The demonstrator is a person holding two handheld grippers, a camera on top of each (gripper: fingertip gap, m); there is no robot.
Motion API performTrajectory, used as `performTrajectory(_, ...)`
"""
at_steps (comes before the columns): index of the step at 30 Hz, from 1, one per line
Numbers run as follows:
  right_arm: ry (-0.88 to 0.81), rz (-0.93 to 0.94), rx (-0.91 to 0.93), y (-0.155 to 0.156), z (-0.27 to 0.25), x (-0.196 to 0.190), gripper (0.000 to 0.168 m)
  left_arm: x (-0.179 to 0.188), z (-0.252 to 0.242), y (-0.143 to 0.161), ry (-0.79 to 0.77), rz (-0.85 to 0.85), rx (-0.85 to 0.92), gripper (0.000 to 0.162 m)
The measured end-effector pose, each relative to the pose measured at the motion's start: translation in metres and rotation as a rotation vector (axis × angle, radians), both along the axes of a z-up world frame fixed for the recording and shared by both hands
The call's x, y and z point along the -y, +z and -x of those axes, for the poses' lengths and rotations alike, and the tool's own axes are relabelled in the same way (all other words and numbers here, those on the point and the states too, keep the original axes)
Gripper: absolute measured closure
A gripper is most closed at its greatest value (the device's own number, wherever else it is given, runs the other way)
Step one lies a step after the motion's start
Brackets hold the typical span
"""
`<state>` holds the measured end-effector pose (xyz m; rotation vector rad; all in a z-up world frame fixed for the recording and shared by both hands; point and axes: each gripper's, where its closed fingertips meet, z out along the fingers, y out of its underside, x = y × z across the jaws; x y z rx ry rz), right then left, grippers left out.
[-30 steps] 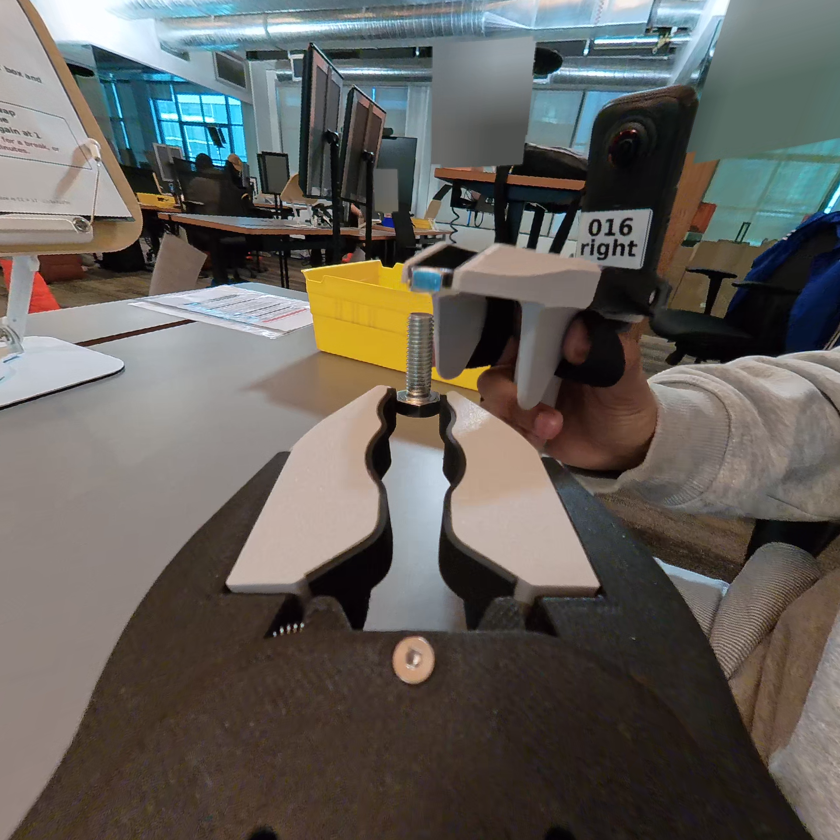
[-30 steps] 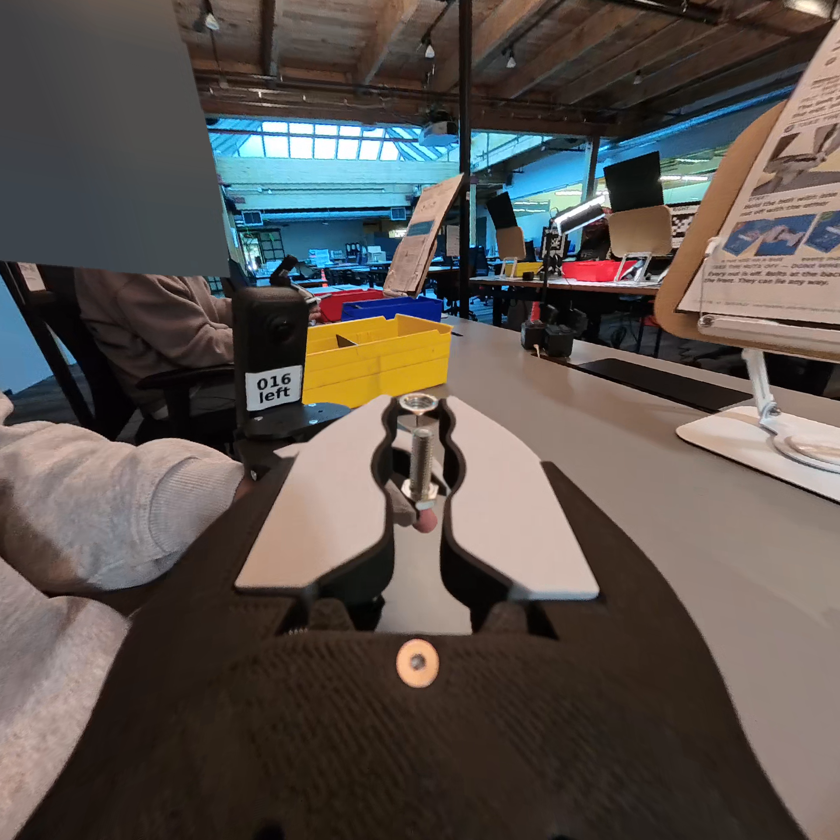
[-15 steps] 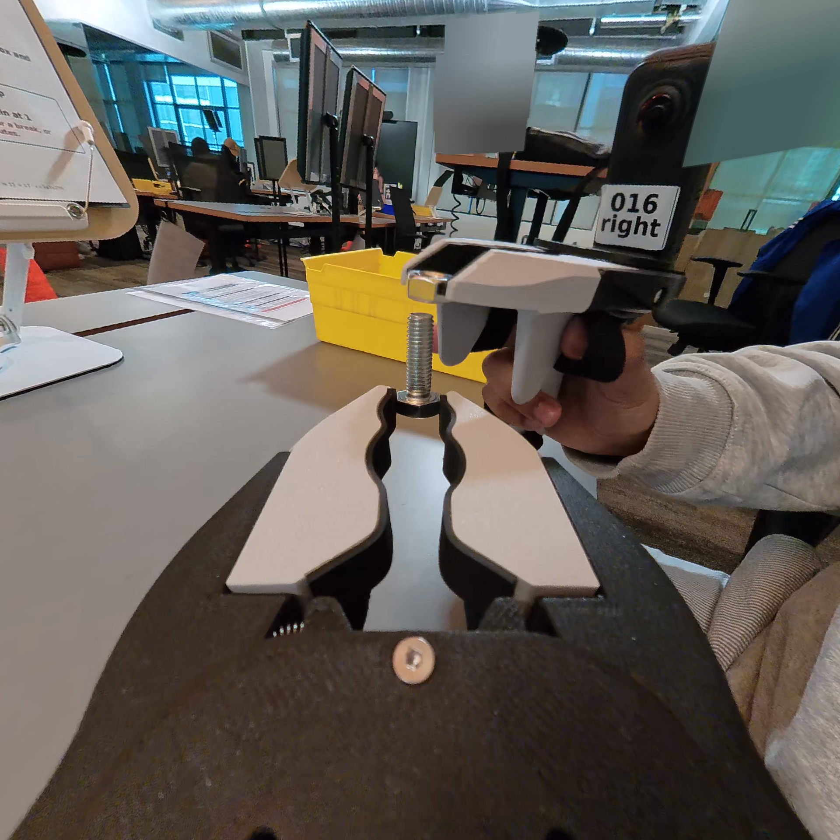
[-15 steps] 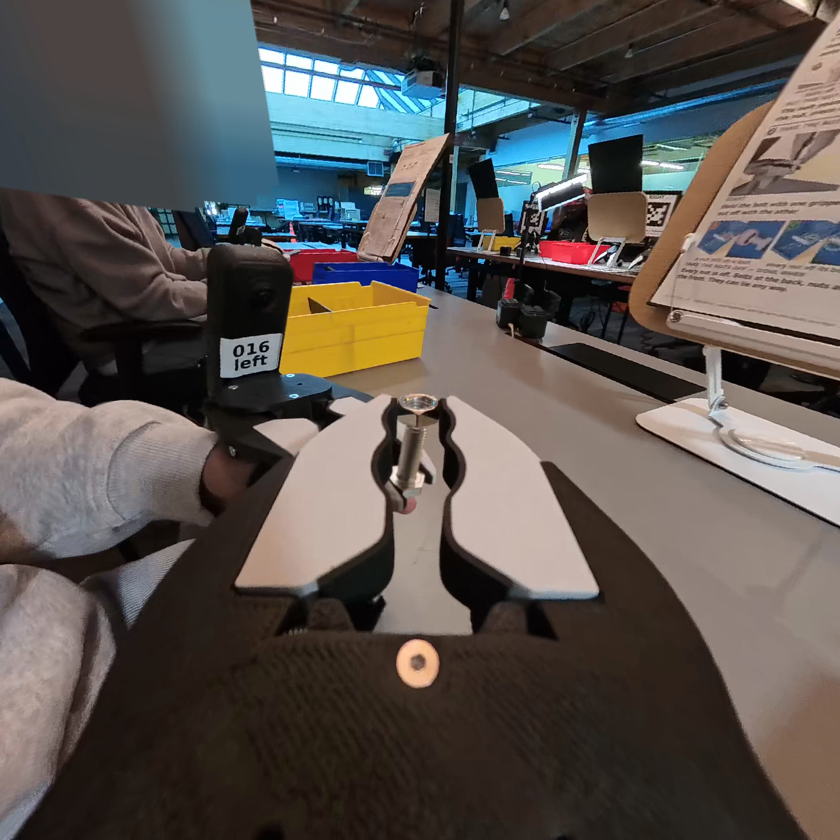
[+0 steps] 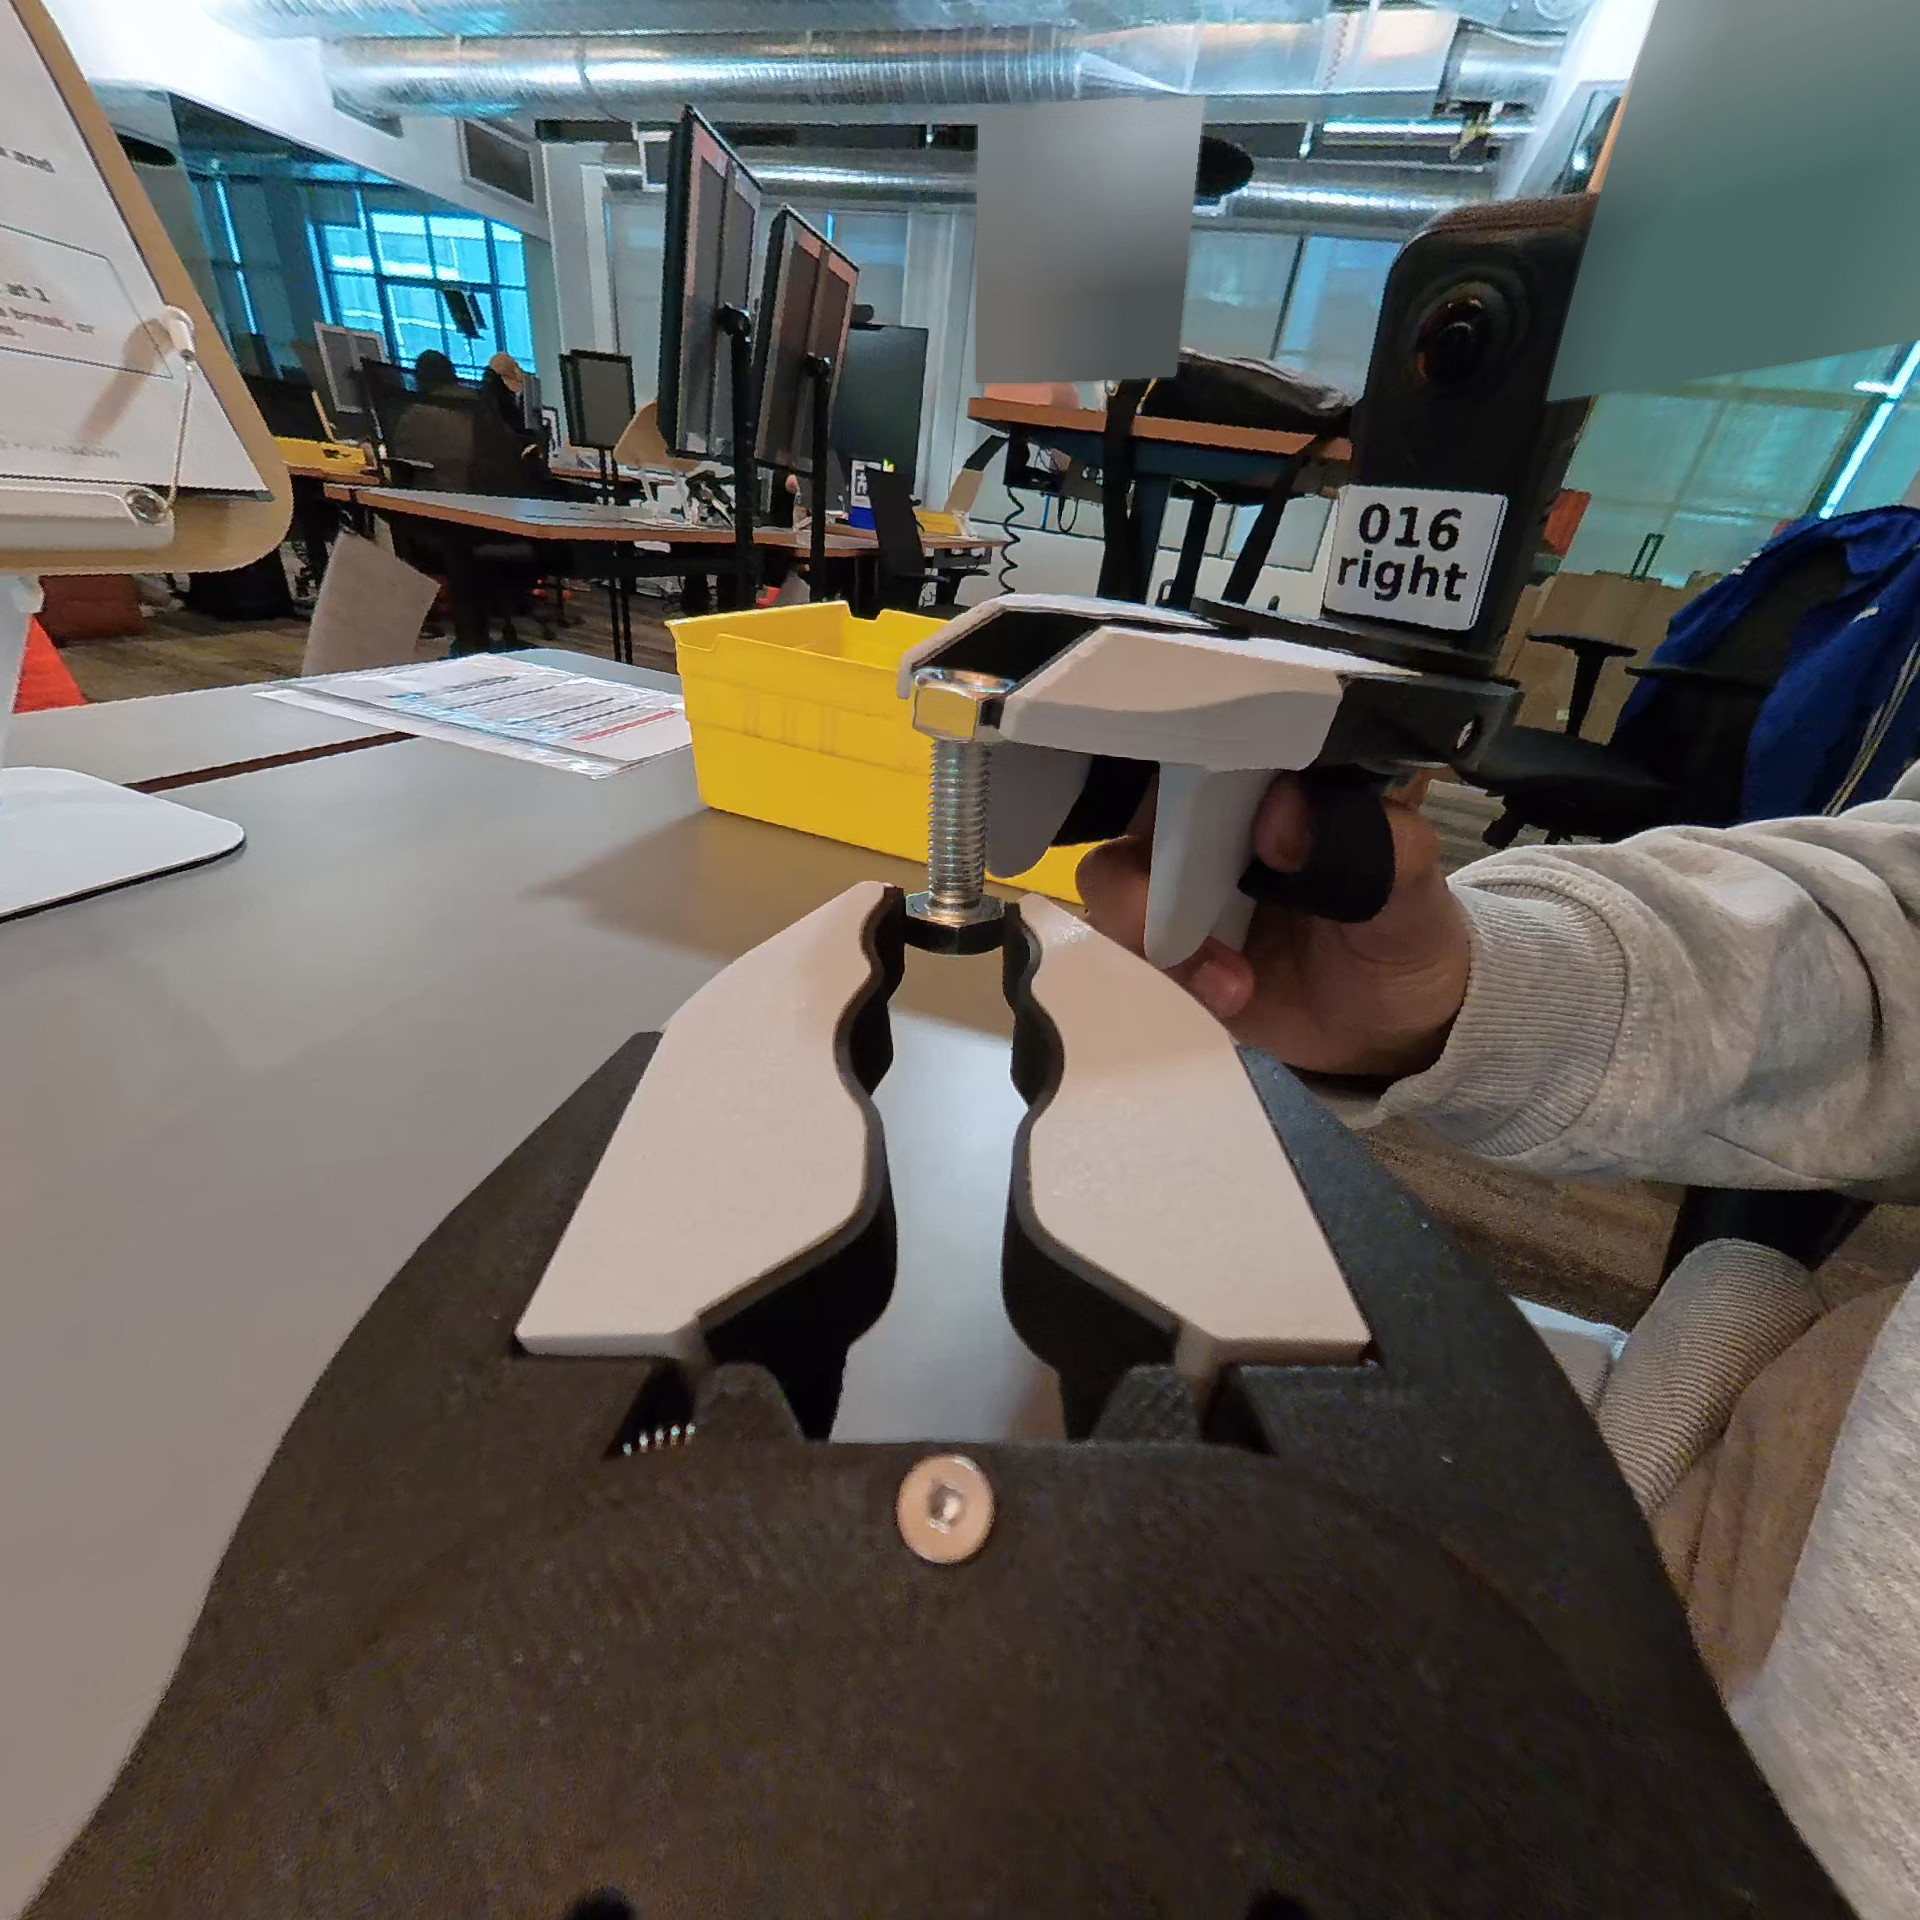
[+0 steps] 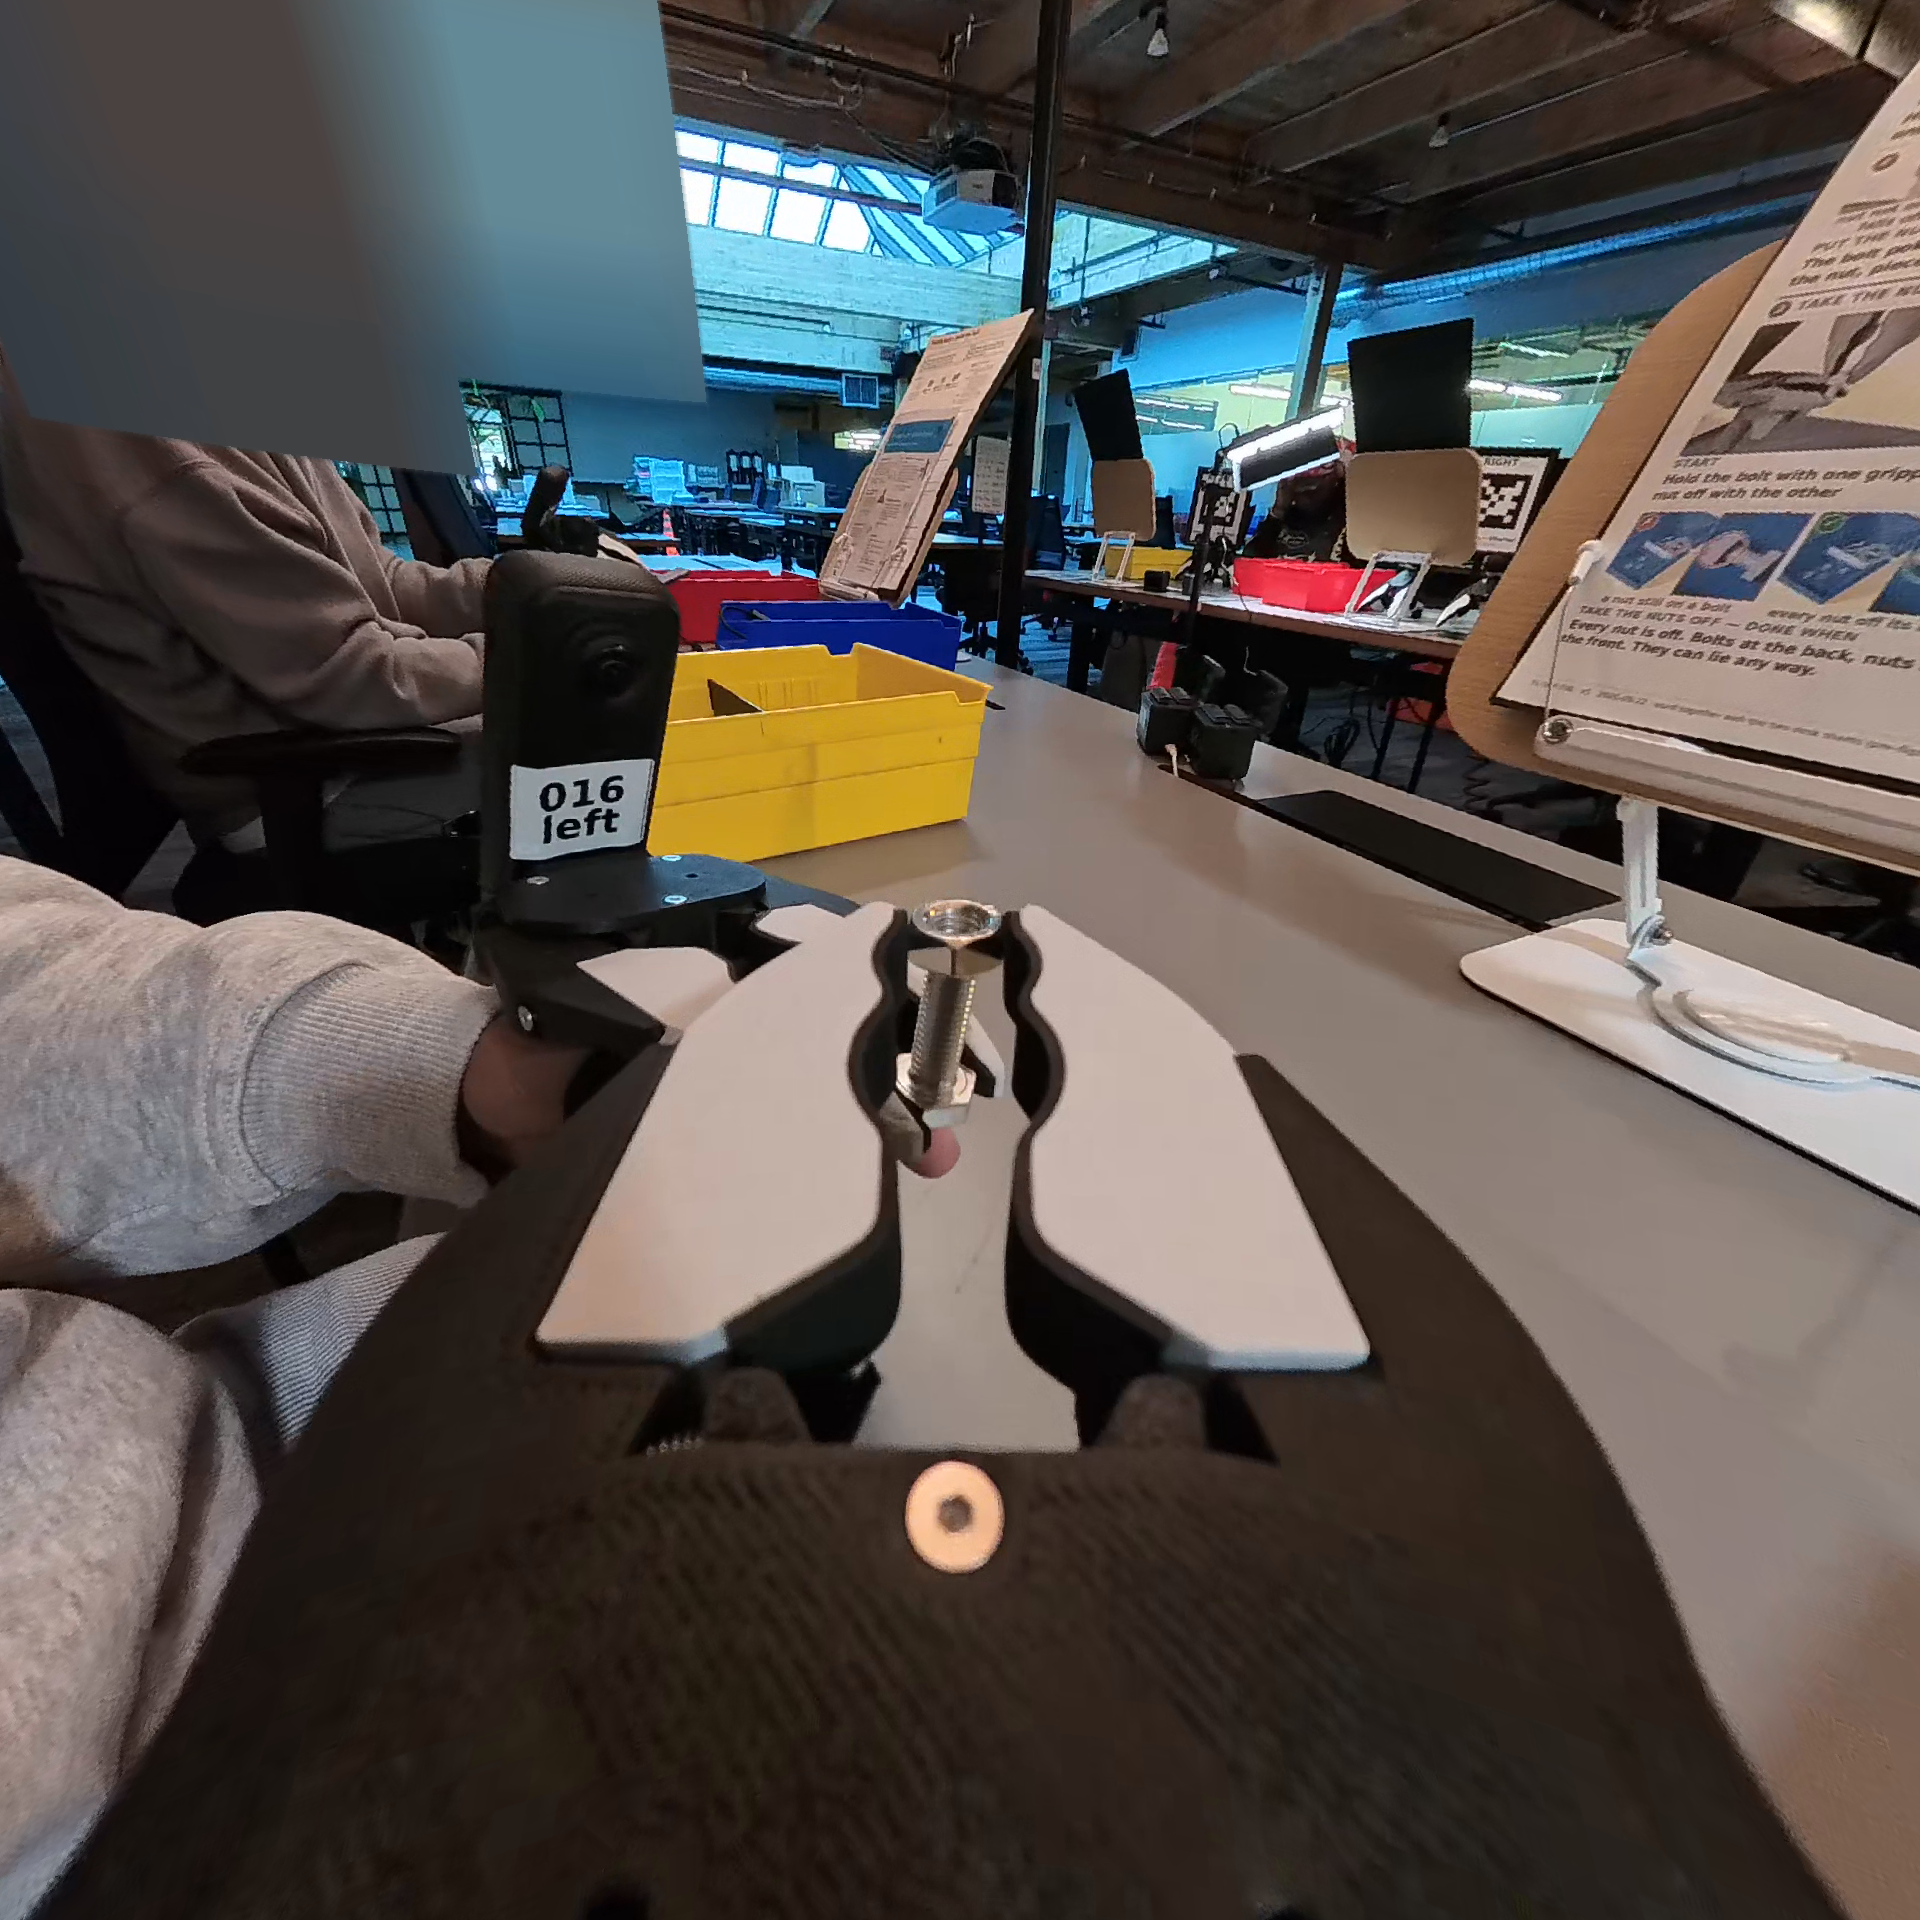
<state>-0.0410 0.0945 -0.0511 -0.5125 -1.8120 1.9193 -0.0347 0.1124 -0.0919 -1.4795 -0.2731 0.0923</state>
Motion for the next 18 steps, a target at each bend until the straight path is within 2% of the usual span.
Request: performTrajectory(18,-0.001,0.038,0.007,0.0017,0.0003,-0.0002,0.151,-0.0008,-0.0005,0.0022,-0.003,-0.033,0.039,0.143)
